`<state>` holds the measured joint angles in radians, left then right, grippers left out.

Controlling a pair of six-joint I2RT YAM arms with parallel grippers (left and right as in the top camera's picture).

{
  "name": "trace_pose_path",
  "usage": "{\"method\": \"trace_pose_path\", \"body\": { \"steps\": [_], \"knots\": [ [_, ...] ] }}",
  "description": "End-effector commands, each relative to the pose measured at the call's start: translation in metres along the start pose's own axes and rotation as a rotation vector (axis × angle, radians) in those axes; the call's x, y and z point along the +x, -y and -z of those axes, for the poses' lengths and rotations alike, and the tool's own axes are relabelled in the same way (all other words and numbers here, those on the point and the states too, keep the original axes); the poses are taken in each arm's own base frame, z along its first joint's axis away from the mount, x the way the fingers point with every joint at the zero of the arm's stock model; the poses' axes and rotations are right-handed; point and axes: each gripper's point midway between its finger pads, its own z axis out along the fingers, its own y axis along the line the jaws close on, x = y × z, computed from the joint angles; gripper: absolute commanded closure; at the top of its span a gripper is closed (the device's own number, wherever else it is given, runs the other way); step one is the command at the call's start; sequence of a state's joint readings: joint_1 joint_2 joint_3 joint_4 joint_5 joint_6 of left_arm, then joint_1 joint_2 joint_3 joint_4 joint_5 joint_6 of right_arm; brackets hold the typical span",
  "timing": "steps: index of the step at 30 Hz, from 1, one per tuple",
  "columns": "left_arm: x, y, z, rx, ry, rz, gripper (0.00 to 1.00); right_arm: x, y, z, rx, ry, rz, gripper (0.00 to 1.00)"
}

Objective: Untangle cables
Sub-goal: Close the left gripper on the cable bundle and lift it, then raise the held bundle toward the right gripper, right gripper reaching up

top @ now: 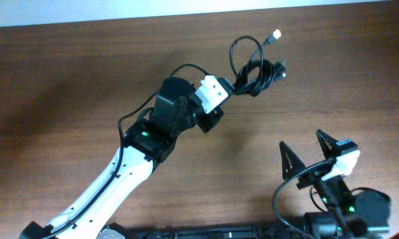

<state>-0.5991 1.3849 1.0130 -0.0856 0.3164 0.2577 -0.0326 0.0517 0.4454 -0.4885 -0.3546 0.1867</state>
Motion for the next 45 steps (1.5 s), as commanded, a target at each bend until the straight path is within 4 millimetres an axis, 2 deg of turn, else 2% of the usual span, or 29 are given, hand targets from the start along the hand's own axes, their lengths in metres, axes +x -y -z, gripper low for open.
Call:
{"method": "trace_pose_path", "body": {
  "steps": [1, 4, 7, 10, 11, 15, 20, 24, 25, 30, 32, 36, 45],
  "knots": [
    [-0.035, -0.002, 0.01, -0.026, 0.117, 0.043, 1.0, -0.033, -0.015, 0.011, -0.026, 0.009, 0.057, 0.01],
    [-0.043, 0.008, 0.008, -0.017, 0.142, 0.023, 1.0, -0.052, -0.028, 0.019, -0.073, 0.044, 0.057, 0.01],
    [-0.045, 0.016, 0.004, -0.077, 0.128, 0.007, 1.0, -0.054, -0.042, 0.021, -0.153, 0.042, 0.01, 0.01],
    [-0.047, 0.024, 0.001, -0.13, 0.116, -0.041, 1.0, -0.053, -0.043, 0.021, -0.157, 0.039, 0.0, 0.01],
    [-0.049, 0.033, 0.0, -0.134, 0.117, -0.084, 1.0, -0.054, -0.043, 0.021, -0.156, 0.041, 0.001, 0.01],
    [-0.059, 0.05, -0.001, -0.164, 0.138, -0.113, 1.0, -0.056, -0.036, 0.02, -0.118, 0.052, 0.0, 0.15],
    [-0.067, 0.082, -0.001, -0.105, 0.166, -0.175, 1.0, -0.058, -0.031, 0.02, -0.085, 0.063, 0.0, 0.38],
    [-0.069, 0.101, -0.002, -0.064, 0.174, -0.189, 1.0, -0.059, -0.026, 0.02, -0.058, 0.069, -0.001, 0.49],
    [-0.069, 0.104, -0.001, -0.059, 0.176, -0.191, 1.0, -0.06, -0.024, 0.02, -0.045, 0.072, -0.001, 0.55],
    [-0.072, 0.119, -0.001, -0.029, 0.186, -0.202, 1.0, -0.064, -0.021, 0.02, -0.025, 0.091, 0.003, 0.63],
    [-0.074, 0.124, 0.0, -0.018, 0.195, -0.205, 1.0, -0.066, -0.021, 0.02, -0.027, 0.101, 0.006, 0.7],
    [-0.077, 0.127, 0.001, -0.014, 0.208, -0.206, 1.0, -0.066, -0.021, 0.02, -0.027, 0.101, 0.007, 0.94],
    [-0.082, 0.126, 0.002, -0.02, 0.229, -0.204, 1.0, -0.067, -0.021, 0.02, -0.026, 0.102, 0.008, 0.96]
  ]
}}
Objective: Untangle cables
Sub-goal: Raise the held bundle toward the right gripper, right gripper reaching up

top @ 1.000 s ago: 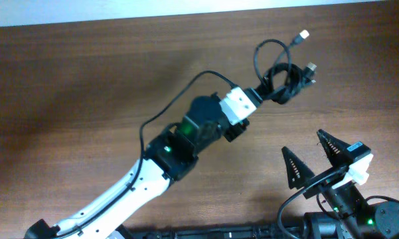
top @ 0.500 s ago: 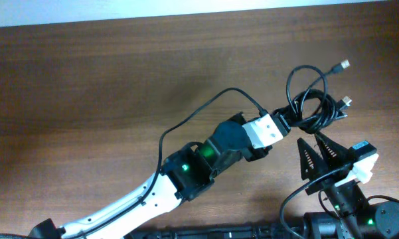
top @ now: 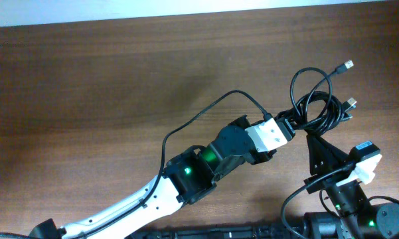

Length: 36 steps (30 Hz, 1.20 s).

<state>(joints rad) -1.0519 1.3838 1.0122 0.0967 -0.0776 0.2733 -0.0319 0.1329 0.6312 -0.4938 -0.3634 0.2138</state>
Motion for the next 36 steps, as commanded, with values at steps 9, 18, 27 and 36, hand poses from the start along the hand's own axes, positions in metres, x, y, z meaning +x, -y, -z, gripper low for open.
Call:
{"method": "trace_pose_path", "body": {
  "steps": [9, 18, 27, 36],
  "knots": [
    [-0.043, -0.053, 0.015, -0.12, 0.184, 0.185, 1.0, -0.005, -0.001, 0.001, 0.0, 0.009, -0.001, 0.96],
    [-0.061, -0.084, 0.024, -0.115, 0.297, 0.208, 1.0, 0.006, -0.002, 0.001, -0.008, -0.037, -0.014, 0.96],
    [-0.051, -0.124, 0.03, -0.222, 0.284, 0.112, 1.0, 0.007, -0.007, 0.001, -0.039, -0.043, -0.015, 0.52],
    [-0.046, -0.126, 0.03, -0.262, 0.232, -0.173, 1.0, -0.005, -0.02, 0.005, -0.099, -0.01, 0.0, 0.26]
  ]
}}
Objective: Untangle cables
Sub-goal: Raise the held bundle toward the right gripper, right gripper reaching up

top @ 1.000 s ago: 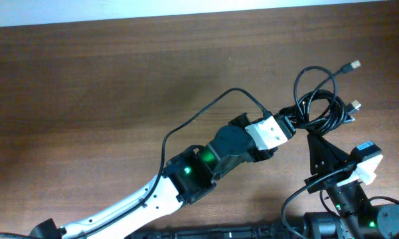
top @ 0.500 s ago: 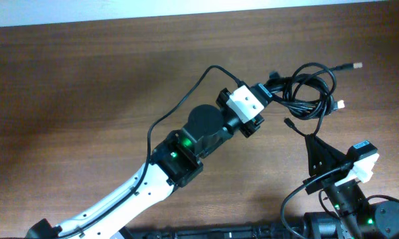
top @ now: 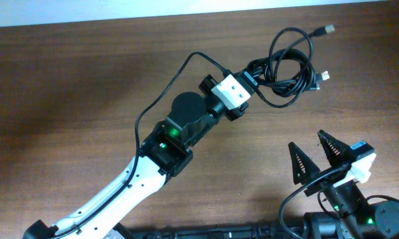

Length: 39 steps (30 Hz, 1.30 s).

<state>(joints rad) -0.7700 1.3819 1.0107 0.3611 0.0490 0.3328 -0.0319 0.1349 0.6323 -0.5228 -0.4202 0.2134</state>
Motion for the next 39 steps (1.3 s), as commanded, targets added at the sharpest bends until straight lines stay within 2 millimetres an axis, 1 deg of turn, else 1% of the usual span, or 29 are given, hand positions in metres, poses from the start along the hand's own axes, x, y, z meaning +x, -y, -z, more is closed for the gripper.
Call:
{"method": "trace_pose_path", "body": {
  "steps": [1, 7, 10, 13, 15, 16, 18, 19, 22, 24, 25, 26, 27, 29, 30, 31, 33, 36, 39],
  "knots": [
    [-0.021, -0.007, 0.009, -0.022, 0.046, -0.183, 1.0, -0.015, -0.013, 0.006, -0.05, 0.034, 0.015, 0.26],
    [-0.021, -0.007, 0.009, -0.026, 0.046, -0.307, 1.0, -0.034, -0.023, 0.017, -0.061, 0.071, 0.034, 0.26],
    [-0.023, -0.008, 0.009, -0.029, 0.052, -0.308, 1.0, -0.037, -0.024, 0.018, -0.063, 0.077, 0.036, 0.26],
    [-0.025, -0.009, 0.01, -0.033, 0.056, -0.369, 1.0, -0.037, -0.023, 0.018, -0.059, 0.077, 0.036, 0.26],
    [-0.031, -0.011, 0.012, -0.044, 0.075, -0.371, 1.0, -0.033, -0.017, 0.018, -0.023, 0.065, 0.026, 0.26],
    [-0.035, -0.012, 0.013, -0.051, 0.089, -0.354, 1.0, -0.029, -0.01, 0.018, 0.014, 0.05, 0.015, 0.26],
    [-0.041, -0.014, 0.015, -0.059, 0.111, -0.291, 1.0, -0.021, -0.003, 0.017, 0.05, 0.021, 0.001, 0.26],
    [-0.045, -0.015, 0.016, -0.061, 0.122, -0.249, 1.0, -0.019, -0.003, 0.017, 0.051, 0.012, 0.0, 0.25],
    [-0.052, -0.017, 0.021, -0.066, 0.139, -0.208, 1.0, -0.018, -0.003, 0.017, 0.048, 0.008, 0.037, 0.22],
    [-0.059, -0.02, 0.023, -0.067, 0.17, -0.084, 1.0, -0.019, -0.005, 0.017, 0.038, 0.012, 0.052, 0.18],
    [-0.062, -0.02, 0.024, -0.059, 0.184, 0.032, 1.0, -0.021, -0.01, 0.017, 0.01, 0.016, 0.067, 0.17],
    [-0.062, -0.009, 0.023, 0.026, 0.189, 0.242, 1.0, -0.027, -0.024, 0.018, -0.067, 0.039, 0.125, 0.17],
    [-0.062, 0.0, 0.024, 0.081, 0.187, 0.279, 1.0, -0.029, -0.028, 0.018, -0.086, 0.048, 0.14, 0.17],
    [-0.066, 0.02, 0.027, 0.206, 0.195, 0.315, 1.0, -0.033, -0.029, 0.019, -0.091, 0.067, 0.149, 0.17],
    [-0.069, 0.034, 0.03, 0.289, 0.205, 0.313, 1.0, -0.036, -0.03, 0.019, -0.092, 0.076, 0.158, 0.17],
    [-0.072, 0.041, 0.033, 0.335, 0.212, 0.308, 1.0, -0.037, -0.03, 0.019, -0.093, 0.084, 0.18, 0.17],
    [-0.078, 0.061, 0.043, 0.47, 0.234, 0.294, 1.0, -0.043, -0.032, 0.02, -0.095, 0.109, 0.217, 0.17],
    [-0.081, 0.077, 0.052, 0.585, 0.229, 0.347, 1.0, -0.053, -0.035, 0.021, -0.1, 0.15, 0.236, 0.16],
    [-0.082, 0.083, 0.057, 0.635, 0.219, 0.388, 1.0, -0.057, -0.036, 0.022, -0.103, 0.166, 0.244, 0.17]
  ]
}}
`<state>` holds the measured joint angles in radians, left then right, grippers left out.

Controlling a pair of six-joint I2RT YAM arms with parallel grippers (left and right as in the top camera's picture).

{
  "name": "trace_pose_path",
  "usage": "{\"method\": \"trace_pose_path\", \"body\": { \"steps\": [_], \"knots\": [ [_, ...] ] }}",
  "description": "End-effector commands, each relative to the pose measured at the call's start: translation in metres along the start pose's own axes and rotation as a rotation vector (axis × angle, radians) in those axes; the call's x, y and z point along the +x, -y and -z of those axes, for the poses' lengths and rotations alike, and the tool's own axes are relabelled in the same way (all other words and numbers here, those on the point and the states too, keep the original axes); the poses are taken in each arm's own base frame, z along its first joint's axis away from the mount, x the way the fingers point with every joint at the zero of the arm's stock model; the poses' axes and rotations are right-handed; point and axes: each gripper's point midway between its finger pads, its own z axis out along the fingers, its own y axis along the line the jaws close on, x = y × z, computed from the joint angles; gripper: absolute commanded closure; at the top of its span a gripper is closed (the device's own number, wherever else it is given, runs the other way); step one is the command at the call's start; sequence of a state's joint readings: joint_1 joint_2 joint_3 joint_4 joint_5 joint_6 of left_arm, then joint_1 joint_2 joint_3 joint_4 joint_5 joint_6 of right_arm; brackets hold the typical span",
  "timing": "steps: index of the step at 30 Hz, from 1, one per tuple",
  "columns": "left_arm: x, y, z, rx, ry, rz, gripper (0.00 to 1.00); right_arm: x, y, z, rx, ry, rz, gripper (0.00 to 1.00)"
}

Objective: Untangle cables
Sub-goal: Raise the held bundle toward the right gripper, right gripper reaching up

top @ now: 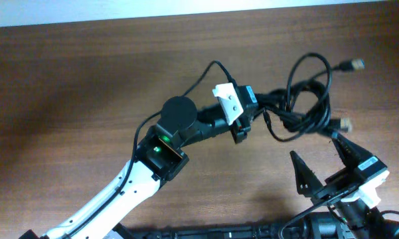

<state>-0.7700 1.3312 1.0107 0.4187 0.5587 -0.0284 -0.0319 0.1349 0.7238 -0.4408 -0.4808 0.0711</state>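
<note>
A tangled bundle of black cables (307, 99) hangs in loops at the right of the overhead view. One metal plug (355, 64) sticks out at the far right and another plug (343, 124) lies lower down. My left gripper (253, 110), on the white arm reaching in from the bottom left, is shut on the bundle's left end. My right gripper (324, 161) stands open just below the bundle, its two dark fingers (300, 174) spread wide and holding nothing.
The wooden table (66, 86) stretches to the left and behind. A thin black lead (186, 96) runs from the left arm's wrist back along the arm. The table's far edge meets a white wall at the top.
My left gripper has come nearer and lower with the cable bundle, and its wrist has turned. The bundle now hangs closer to my right gripper, which has shifted slightly right and stays open.
My left gripper was at the bundle near the far middle of the table. Then it held the bundle down at the right, beside the open right gripper. Then the bundle was back toward the far edge, and now it sits between those two places.
</note>
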Motion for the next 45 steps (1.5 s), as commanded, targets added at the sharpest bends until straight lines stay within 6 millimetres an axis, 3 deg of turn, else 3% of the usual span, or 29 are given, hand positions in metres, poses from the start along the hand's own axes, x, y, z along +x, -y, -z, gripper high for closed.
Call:
{"method": "trace_pose_path", "body": {
  "steps": [1, 8, 11, 15, 26, 29, 30, 31, 36, 39, 43, 44, 45],
  "knots": [
    [-0.019, 0.029, 0.007, 0.148, 0.03, 0.091, 1.0, -0.01, -0.006, 0.002, -0.025, 0.025, 0.028, 0.17],
    [-0.019, 0.03, 0.008, 0.155, 0.029, 0.11, 1.0, -0.017, -0.03, 0.004, -0.163, 0.053, 0.053, 0.21],
    [-0.019, 0.03, 0.008, 0.154, 0.028, 0.11, 1.0, -0.021, -0.032, 0.005, -0.174, 0.069, 0.063, 0.22],
    [-0.019, 0.029, 0.008, 0.152, 0.029, 0.109, 1.0, -0.033, -0.034, 0.006, -0.18, 0.119, 0.095, 0.34],
    [-0.021, 0.05, 0.002, 0.205, 0.035, 0.106, 1.0, -0.033, -0.039, 0.007, -0.21, 0.117, 0.098, 0.36],
    [-0.02, 0.038, 0.001, 0.137, 0.044, 0.0, 1.0, -0.032, -0.039, 0.007, -0.21, 0.116, 0.097, 0.5],
    [-0.022, 0.033, 0.001, 0.11, 0.055, -0.013, 1.0, -0.032, -0.039, 0.007, -0.21, 0.116, 0.097, 0.66],
    [-0.026, 0.034, 0.001, 0.114, 0.068, -0.021, 1.0, -0.032, -0.039, 0.007, -0.21, 0.116, 0.097, 0.75],
    [-0.032, 0.057, 0.005, 0.247, 0.091, -0.048, 1.0, -0.032, -0.039, 0.007, -0.21, 0.113, 0.093, 0.92],
    [-0.03, 0.058, 0.005, 0.253, 0.085, -0.045, 1.0, -0.029, -0.038, 0.007, -0.209, 0.104, 0.087, 0.96],
    [-0.035, 0.051, 0.008, 0.235, 0.103, -0.061, 1.0, -0.021, -0.037, 0.006, -0.208, 0.068, 0.063, 0.94],
    [-0.036, 0.048, 0.009, 0.228, 0.108, -0.067, 1.0, -0.021, -0.039, 0.006, -0.22, 0.068, 0.064, 0.75],
    [-0.037, 0.045, 0.009, 0.221, 0.111, -0.07, 1.0, -0.022, -0.045, 0.008, -0.253, 0.075, 0.073, 0.46]
  ]
}}
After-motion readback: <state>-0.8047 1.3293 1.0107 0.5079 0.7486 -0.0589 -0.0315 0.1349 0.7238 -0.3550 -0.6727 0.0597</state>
